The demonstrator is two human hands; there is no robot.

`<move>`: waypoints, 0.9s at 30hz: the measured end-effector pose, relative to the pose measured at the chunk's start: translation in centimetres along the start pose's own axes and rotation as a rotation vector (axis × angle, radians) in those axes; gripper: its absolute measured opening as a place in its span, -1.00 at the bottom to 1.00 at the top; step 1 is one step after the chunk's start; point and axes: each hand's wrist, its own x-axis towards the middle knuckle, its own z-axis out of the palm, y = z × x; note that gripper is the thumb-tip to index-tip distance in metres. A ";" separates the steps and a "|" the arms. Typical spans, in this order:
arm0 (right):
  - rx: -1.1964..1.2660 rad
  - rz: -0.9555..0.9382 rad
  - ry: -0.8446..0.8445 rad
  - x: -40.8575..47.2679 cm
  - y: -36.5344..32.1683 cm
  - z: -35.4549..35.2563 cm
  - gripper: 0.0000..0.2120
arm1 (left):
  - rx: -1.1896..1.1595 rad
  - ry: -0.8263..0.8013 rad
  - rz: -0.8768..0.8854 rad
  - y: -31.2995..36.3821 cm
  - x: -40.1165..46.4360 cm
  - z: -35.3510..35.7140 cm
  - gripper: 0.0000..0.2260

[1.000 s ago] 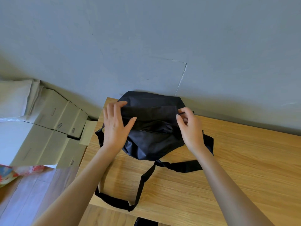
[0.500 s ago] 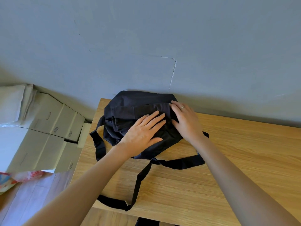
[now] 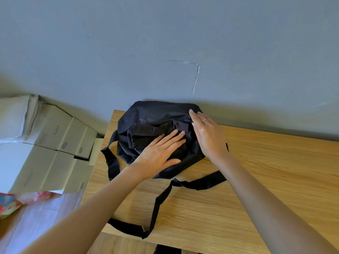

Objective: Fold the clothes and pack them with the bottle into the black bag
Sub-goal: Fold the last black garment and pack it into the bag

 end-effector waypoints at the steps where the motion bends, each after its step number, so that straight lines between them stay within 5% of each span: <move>1: 0.015 0.001 0.028 0.1 -0.1 -0.1 -0.65 | -0.015 -0.003 -0.007 0.0 0.0 0.0 -0.46; 7: -0.022 -0.082 0.045 -0.1 -0.2 -0.1 -0.65 | 0.042 0.006 -0.039 -0.3 0.3 -0.2 -0.50; 14: -0.081 -0.144 -0.143 1.1 -0.3 0.5 -0.32 | 0.141 0.056 -0.164 0.2 0.1 -0.8 -0.55; 22: 0.055 -0.301 -0.188 4.5 -3.7 1.0 -0.41 | 0.139 0.156 -0.386 0.1 -2.6 -1.2 -0.48; 27: 0.079 -0.384 -0.201 5.0 -5.3 1.6 -0.51 | 0.117 0.108 -0.250 -1.3 -3.7 -0.9 -0.52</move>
